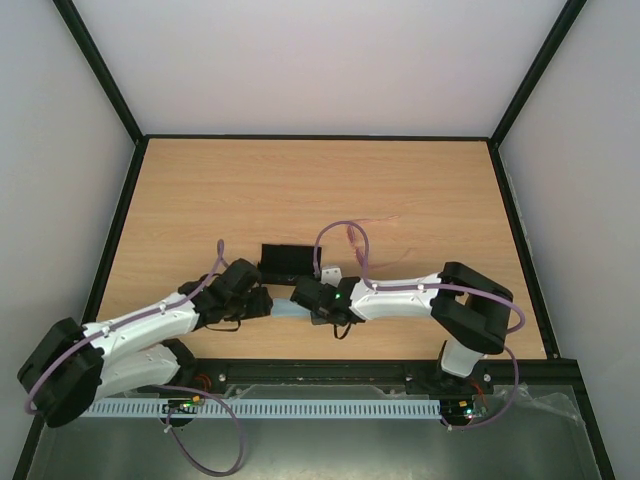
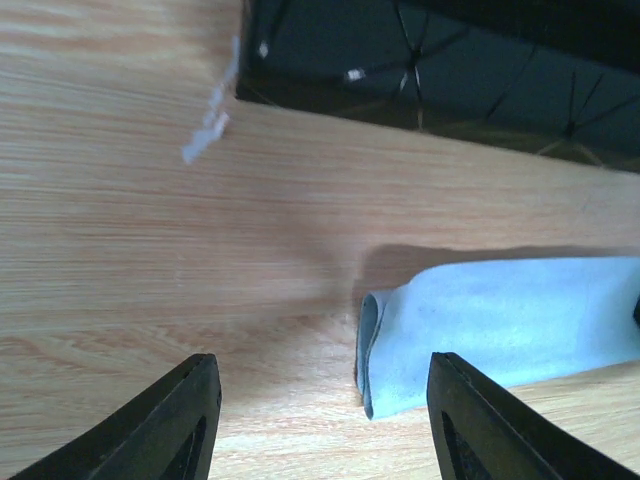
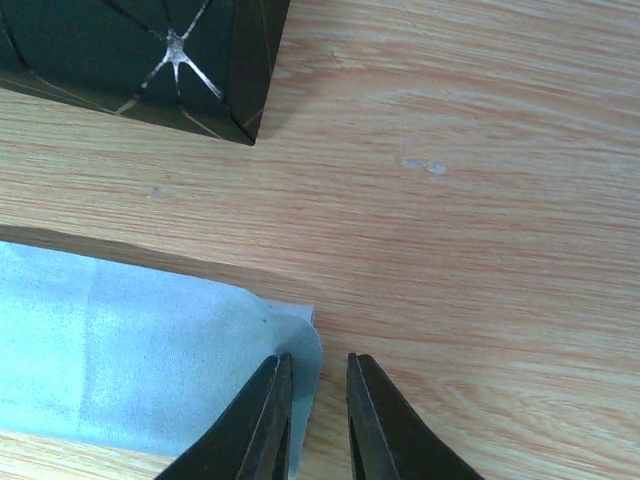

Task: Organize the sunglasses
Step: Pick up the glasses cleaning cloth from the center of the board.

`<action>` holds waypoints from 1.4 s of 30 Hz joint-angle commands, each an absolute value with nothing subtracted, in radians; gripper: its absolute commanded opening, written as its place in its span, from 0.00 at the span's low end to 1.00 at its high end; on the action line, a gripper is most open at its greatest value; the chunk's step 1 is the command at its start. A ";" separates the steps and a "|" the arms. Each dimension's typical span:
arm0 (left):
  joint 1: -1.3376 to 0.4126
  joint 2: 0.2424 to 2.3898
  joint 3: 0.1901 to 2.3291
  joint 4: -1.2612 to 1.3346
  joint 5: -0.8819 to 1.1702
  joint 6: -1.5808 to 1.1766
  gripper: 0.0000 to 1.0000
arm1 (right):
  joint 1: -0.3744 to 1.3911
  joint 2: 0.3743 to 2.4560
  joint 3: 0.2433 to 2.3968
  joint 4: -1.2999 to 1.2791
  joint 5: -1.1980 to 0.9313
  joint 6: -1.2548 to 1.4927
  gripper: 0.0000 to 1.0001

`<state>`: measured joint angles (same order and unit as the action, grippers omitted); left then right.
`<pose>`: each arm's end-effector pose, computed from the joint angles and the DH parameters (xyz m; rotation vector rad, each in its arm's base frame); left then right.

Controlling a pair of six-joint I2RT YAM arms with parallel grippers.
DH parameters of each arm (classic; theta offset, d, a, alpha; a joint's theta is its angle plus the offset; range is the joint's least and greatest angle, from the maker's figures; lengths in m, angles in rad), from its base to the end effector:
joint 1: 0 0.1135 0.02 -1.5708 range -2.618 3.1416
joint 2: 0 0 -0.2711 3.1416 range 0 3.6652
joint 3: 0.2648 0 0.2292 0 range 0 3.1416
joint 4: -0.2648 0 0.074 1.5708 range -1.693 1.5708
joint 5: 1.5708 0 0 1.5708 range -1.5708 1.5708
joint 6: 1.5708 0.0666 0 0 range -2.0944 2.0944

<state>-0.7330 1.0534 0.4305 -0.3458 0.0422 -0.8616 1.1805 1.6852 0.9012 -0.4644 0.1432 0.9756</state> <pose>0.1320 -0.1226 0.1530 -0.1546 2.6751 -0.6348 0.1208 0.2685 0.1364 -0.2582 2.8361 0.3114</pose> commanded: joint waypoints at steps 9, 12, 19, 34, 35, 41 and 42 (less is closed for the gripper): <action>-0.858 1.214 0.500 -0.295 -0.042 -0.914 0.57 | 1.151 1.615 0.821 -0.403 0.107 0.974 0.17; -0.860 1.239 0.505 -0.289 -0.048 -0.912 0.50 | 1.149 1.613 0.816 -0.397 0.104 0.973 0.16; -0.878 1.260 0.511 -0.292 -0.054 -0.918 0.35 | 1.148 1.612 0.824 -0.394 0.100 0.967 0.15; -0.904 1.298 0.509 -0.258 -0.048 -0.938 0.10 | 1.149 1.616 0.805 -0.356 0.073 0.972 0.11; -0.904 1.299 0.509 -0.256 -0.046 -0.940 0.08 | 1.148 1.617 0.804 -0.354 0.071 0.972 0.11; -0.911 1.307 0.507 -0.246 -0.046 -0.947 0.03 | 1.148 1.625 0.787 -0.332 0.056 0.974 0.08; -0.910 1.306 0.507 -0.247 -0.047 -0.948 0.02 | 1.148 1.626 0.785 -0.329 0.054 0.974 0.06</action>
